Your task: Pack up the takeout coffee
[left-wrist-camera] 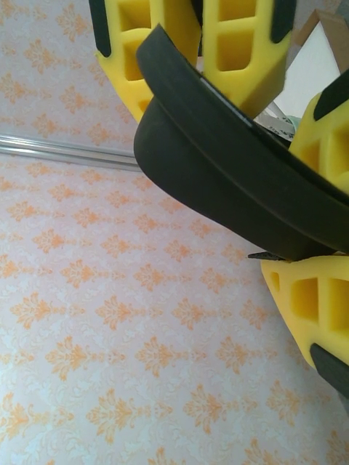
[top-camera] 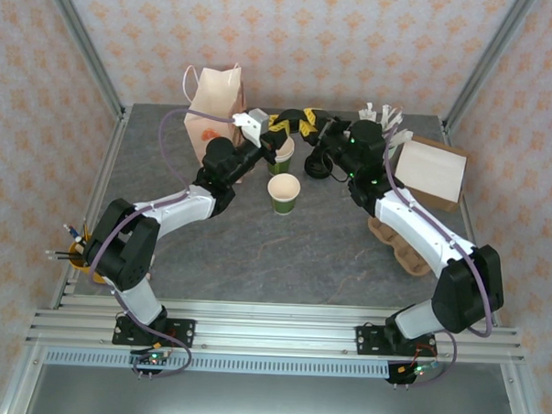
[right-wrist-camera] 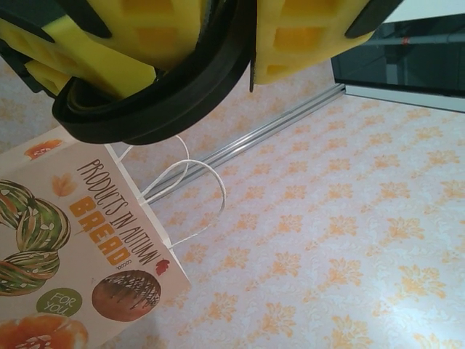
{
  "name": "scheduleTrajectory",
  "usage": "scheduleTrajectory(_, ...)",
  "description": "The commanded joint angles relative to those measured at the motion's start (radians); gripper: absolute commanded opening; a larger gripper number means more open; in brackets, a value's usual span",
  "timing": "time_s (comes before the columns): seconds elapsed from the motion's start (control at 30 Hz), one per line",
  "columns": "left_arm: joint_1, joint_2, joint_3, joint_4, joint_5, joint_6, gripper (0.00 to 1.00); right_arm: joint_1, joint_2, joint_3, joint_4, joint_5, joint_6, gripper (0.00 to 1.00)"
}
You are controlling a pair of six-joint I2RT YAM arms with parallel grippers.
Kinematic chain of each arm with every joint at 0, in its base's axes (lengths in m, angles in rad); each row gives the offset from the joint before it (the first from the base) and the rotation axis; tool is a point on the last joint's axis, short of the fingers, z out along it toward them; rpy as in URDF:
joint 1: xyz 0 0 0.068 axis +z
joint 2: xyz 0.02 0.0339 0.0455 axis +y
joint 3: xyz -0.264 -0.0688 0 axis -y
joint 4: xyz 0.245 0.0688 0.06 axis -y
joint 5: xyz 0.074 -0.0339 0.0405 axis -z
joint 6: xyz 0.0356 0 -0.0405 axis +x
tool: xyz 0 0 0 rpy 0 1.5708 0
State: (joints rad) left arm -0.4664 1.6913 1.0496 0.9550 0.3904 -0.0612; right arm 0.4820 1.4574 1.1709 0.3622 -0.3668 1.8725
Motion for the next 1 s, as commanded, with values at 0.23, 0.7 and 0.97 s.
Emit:
scheduleTrajectory(0.23,-0.015,-0.059,0.004,-0.146,0.042,0.089,0.43,0.004,-0.002,-0.042,0.109,0.094,0.109,0.00)
scheduleTrajectory(0.7,0.049,-0.324,-0.027,-0.863,0.048,-0.621,1.00,-0.011,0.038,-0.205,0.752,0.097,-0.786,0.00)
scheduleTrajectory(0.97,0.113,-0.313,0.095,-0.666,0.243,-1.200,1.00,-0.007,-0.003,-0.197,0.778,-0.205,-1.410,0.00)
